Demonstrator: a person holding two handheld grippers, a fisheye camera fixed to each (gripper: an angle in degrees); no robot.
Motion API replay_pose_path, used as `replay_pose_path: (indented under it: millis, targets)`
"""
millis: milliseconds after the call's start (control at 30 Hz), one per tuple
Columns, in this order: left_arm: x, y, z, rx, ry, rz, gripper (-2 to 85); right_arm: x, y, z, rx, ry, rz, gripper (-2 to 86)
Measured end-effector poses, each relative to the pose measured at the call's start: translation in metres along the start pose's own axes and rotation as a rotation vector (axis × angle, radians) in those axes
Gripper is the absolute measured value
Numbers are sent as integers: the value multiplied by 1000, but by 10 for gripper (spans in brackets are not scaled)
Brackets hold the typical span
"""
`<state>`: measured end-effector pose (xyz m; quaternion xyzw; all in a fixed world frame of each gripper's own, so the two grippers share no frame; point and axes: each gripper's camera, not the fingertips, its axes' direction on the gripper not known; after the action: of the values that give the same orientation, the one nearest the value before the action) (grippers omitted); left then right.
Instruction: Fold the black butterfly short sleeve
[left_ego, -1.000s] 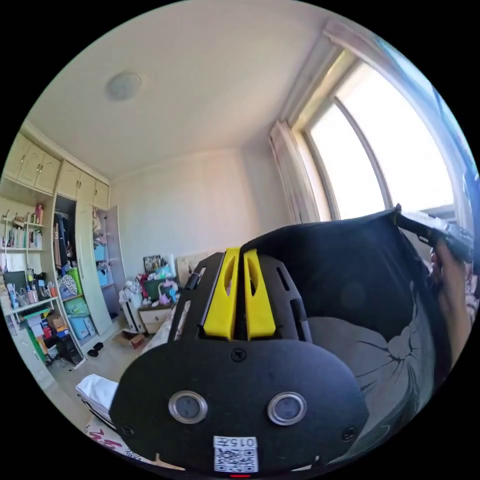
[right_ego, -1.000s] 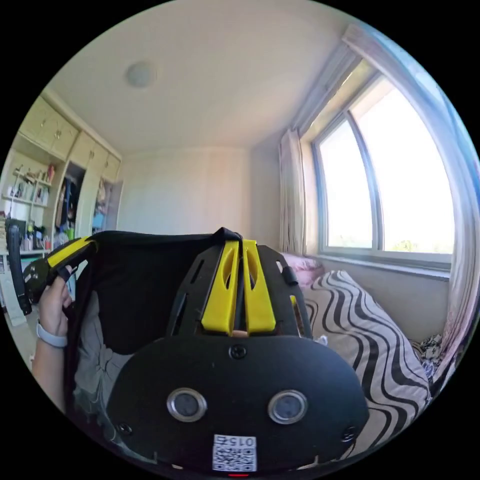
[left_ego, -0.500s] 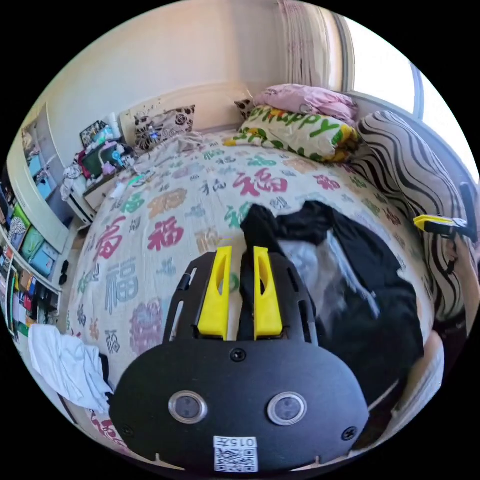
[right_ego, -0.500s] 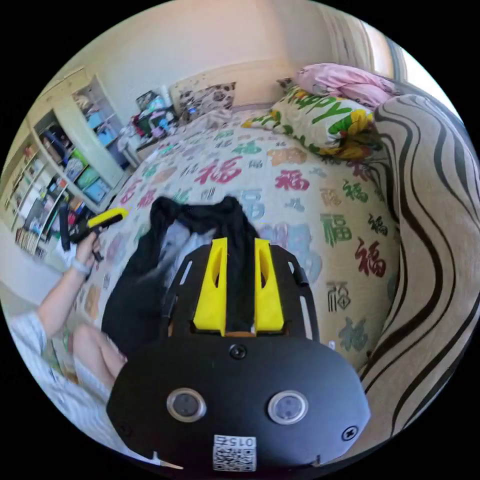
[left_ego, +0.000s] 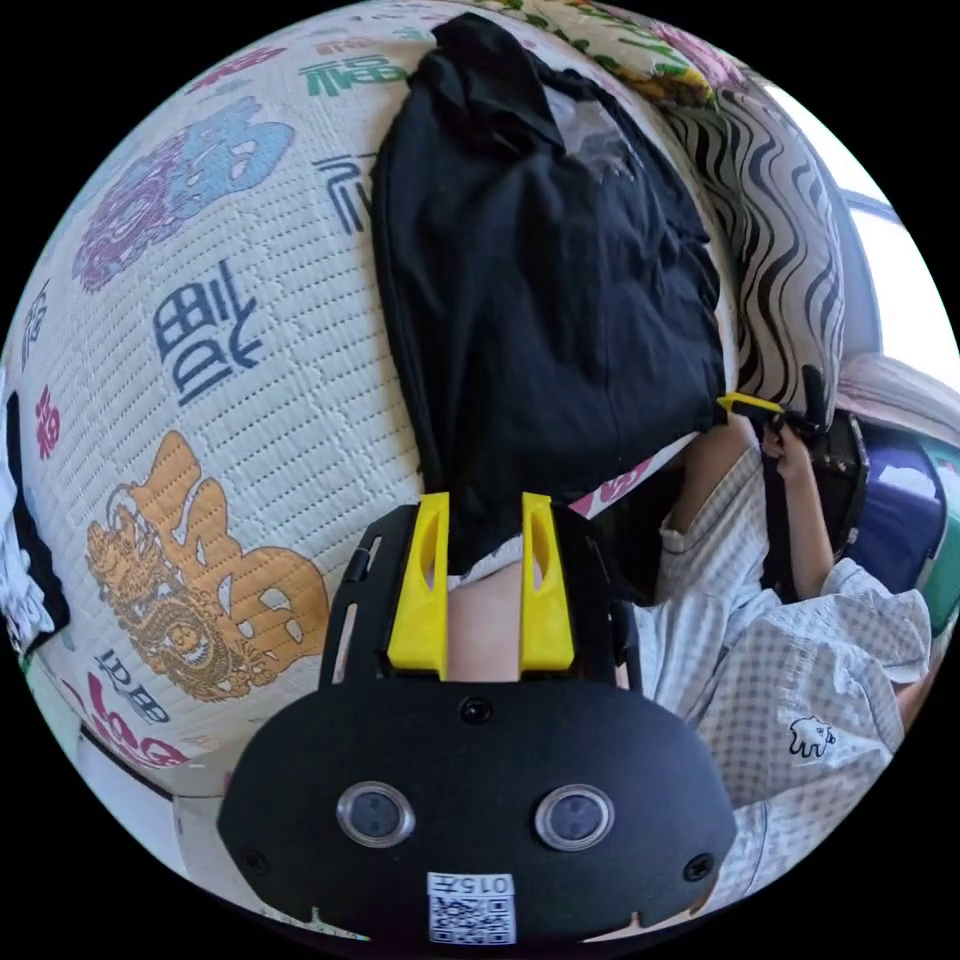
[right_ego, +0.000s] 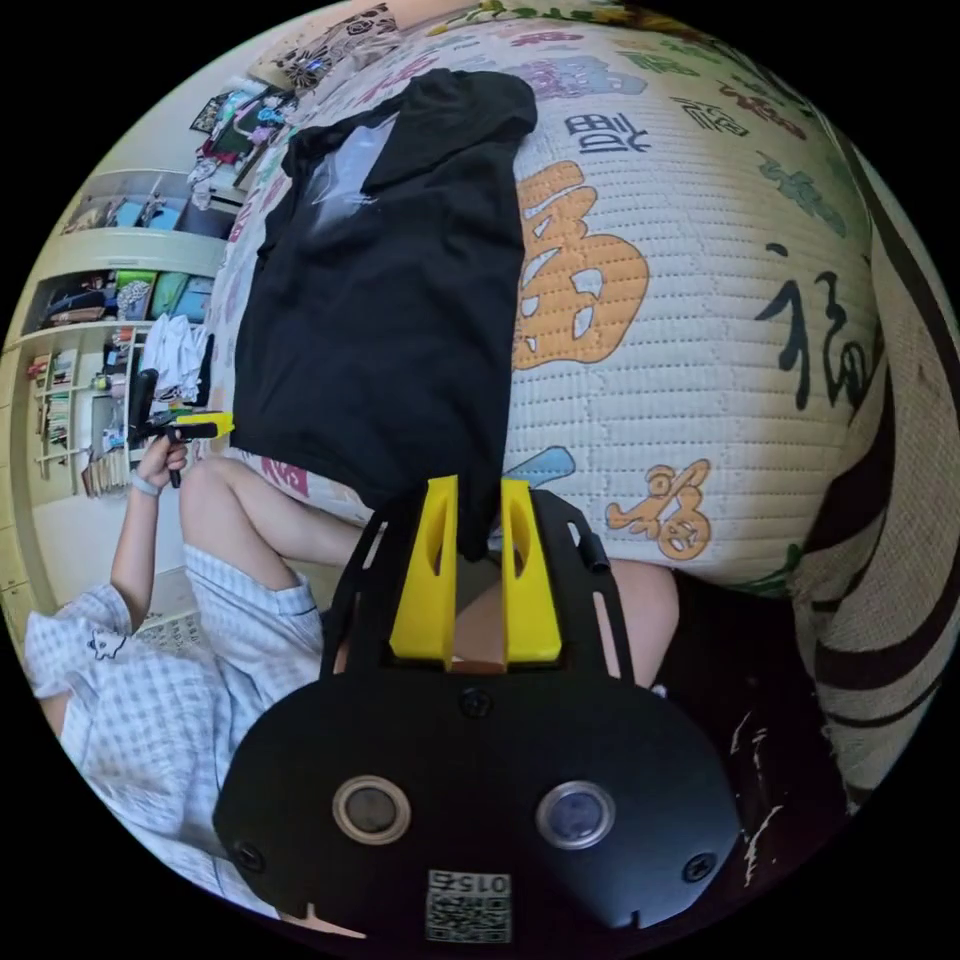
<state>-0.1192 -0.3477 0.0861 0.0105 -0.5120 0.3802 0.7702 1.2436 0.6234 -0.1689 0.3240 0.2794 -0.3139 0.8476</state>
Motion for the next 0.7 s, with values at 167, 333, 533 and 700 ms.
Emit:
replay_pose_path:
  millis: [167,333,533,700]
  targets:
    - [9,-48,-16,-126,-140,22,14,-8,-34,-32,-106,-1,-68,2]
    - [20,-46,-60,-94,-159,32,0,-23,-39,-73,-104,86,-129,1]
    - [23,-53,-73,-111,-233,38,16,-37,-55,-98,-151,101,-166,26]
    - [13,-65,-95,-98,-219,19,61,-49,-85,-148,-34,210,-117,68]
